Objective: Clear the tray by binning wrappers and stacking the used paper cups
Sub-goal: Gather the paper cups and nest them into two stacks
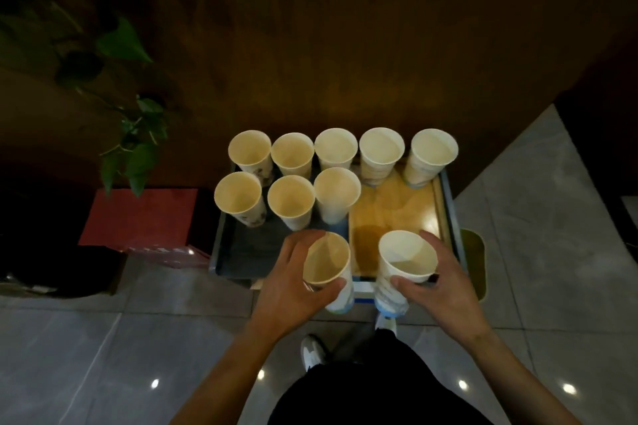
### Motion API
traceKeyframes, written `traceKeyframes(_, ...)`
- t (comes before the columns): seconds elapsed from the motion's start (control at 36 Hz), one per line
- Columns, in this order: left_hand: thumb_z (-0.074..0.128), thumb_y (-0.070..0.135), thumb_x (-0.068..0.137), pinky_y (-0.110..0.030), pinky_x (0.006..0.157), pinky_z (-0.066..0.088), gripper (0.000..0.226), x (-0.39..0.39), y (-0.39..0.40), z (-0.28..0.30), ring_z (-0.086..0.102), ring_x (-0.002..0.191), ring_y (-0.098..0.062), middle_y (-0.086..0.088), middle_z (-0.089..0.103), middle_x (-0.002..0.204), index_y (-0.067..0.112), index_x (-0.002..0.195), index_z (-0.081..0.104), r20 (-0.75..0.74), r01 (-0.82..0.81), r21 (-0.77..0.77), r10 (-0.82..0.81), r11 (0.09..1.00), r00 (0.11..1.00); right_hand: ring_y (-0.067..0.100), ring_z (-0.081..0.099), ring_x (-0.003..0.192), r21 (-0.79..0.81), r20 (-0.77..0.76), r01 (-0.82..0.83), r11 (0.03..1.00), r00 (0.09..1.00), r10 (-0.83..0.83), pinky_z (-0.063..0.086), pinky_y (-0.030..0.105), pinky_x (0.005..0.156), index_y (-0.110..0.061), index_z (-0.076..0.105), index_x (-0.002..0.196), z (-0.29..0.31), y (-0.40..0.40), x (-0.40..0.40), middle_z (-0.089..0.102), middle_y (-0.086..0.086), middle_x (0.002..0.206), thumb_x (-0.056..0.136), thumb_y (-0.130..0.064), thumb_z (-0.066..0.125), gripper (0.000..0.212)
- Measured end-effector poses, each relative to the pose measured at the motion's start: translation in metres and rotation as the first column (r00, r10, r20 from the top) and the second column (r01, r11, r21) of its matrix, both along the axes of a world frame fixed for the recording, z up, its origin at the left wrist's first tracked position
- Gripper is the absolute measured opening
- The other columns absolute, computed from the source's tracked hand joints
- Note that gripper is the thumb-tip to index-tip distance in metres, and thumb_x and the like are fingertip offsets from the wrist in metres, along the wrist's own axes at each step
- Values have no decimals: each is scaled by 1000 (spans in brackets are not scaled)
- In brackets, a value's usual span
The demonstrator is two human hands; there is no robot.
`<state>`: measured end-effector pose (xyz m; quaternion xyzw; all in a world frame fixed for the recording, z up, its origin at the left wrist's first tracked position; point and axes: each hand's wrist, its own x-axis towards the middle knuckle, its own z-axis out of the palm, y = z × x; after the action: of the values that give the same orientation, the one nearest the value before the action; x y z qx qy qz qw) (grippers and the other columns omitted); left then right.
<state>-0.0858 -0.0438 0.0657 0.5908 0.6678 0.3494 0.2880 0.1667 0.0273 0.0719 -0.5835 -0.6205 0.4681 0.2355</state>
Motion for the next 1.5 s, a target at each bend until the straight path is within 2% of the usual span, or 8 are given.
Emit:
traceKeyframes(0.22,73,52,73,-31,90,52,74,45,36,16,45,124,3,25,35,139,48,135,33,-11,55,12,-54,998,998,16,51,118,1,-55,23,1000,998,-23,49,47,99,-42,39,130,7,28,48,50,-9,128,66,-27,87,82)
traceKeyframes(0.33,73,52,75,-28,90,50,75,64,55,24,41,127,7,26,32,143,47,138,32,-45,69,42,-68,997,997,9,50,113,34,-79,22,999,997,-19,47,34,93,-58,38,119,13,47,66,49,-29,118,63,-36,85,75)
traceKeyframes(0.58,72,59,75,-34,97,50,80,90,93,46,37,135,-4,19,31,148,44,141,30,-87,76,124,-65,989,994,3,44,116,123,-67,-13,992,998,21,43,28,94,-53,31,132,37,96,92,37,-46,118,61,-49,83,88)
traceKeyframes(0.72,69,60,73,-35,100,44,81,91,113,60,33,137,-6,17,29,149,50,139,25,-162,51,181,-21,982,987,-8,42,115,154,-109,-43,987,992,60,42,31,93,-54,29,136,54,122,99,35,-43,122,49,-73,74,99)
traceKeyframes(0.86,67,59,74,-35,93,48,78,85,133,78,35,135,-5,19,29,148,45,140,29,-226,29,254,30,967,974,-20,36,116,248,-130,-67,966,986,102,38,18,84,-53,26,137,69,146,94,34,-42,124,56,-67,77,97)
traceKeyframes(0.94,66,57,75,-38,90,53,77,79,148,87,38,134,-11,12,32,148,36,141,32,-242,16,280,55,960,969,-20,38,115,293,-164,-55,955,981,107,38,14,83,-50,28,138,79,161,88,36,-42,124,56,-68,78,97)
traceKeyframes(1.17,66,56,76,-17,94,39,76,59,189,99,35,131,1,13,29,148,36,142,33,-223,-3,337,83,941,971,-24,34,115,378,-139,-34,925,986,93,34,12,83,-42,27,143,93,192,67,35,-38,124,57,-67,74,101)
traceKeyframes(1.5,63,58,78,-29,89,48,76,38,235,85,34,128,-1,16,25,150,39,143,29,-264,23,315,64,949,962,-12,40,112,361,-105,-12,933,993,53,39,18,88,-42,27,144,88,220,44,35,-27,130,58,-66,72,100)
